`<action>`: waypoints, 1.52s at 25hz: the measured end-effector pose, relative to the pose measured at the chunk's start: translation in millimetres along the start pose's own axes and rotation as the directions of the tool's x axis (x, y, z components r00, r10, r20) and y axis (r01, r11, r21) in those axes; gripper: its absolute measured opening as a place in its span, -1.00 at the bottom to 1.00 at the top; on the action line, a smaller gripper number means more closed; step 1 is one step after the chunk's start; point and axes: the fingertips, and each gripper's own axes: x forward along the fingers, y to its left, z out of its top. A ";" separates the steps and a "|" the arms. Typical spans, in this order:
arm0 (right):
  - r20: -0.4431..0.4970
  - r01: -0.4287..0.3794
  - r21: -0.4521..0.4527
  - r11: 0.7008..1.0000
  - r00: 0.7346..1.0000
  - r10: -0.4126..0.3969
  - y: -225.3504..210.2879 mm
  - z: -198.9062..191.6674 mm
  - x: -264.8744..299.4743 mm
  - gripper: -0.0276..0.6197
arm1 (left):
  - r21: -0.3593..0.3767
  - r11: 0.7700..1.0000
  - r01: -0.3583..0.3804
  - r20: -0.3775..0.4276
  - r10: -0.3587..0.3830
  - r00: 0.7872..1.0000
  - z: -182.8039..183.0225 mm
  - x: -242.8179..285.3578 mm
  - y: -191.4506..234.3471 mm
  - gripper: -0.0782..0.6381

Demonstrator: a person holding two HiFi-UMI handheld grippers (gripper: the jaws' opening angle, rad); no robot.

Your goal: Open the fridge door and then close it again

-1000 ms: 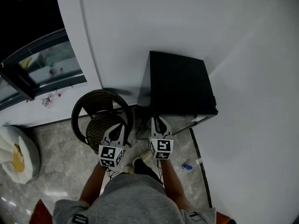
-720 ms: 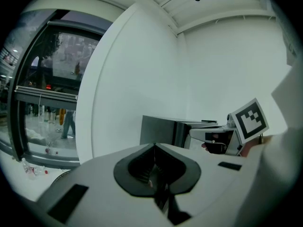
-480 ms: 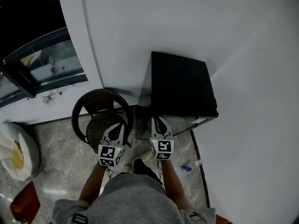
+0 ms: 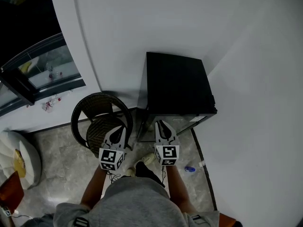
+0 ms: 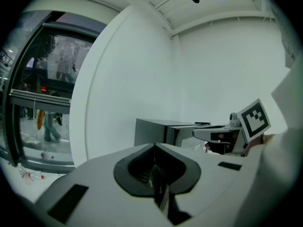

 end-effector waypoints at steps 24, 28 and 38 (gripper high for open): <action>0.039 0.123 0.000 0.992 0.992 -0.123 -16.2 1.7 -102.6 -0.83 | 0.040 0.995 0.086 0.011 -0.087 0.996 11.1 -20.6 -41.2 -0.77; 0.045 0.129 0.033 0.991 0.991 -0.130 -16.0 -4.9 -113.2 -0.83 | 0.039 0.995 0.097 0.001 -0.097 0.995 6.0 -21.9 -47.9 -0.77; 0.024 0.138 0.072 0.988 0.990 -0.140 -14.2 -12.9 -123.2 -0.84 | 0.035 0.994 0.103 -0.010 -0.103 0.995 -0.7 -26.7 -53.6 -0.77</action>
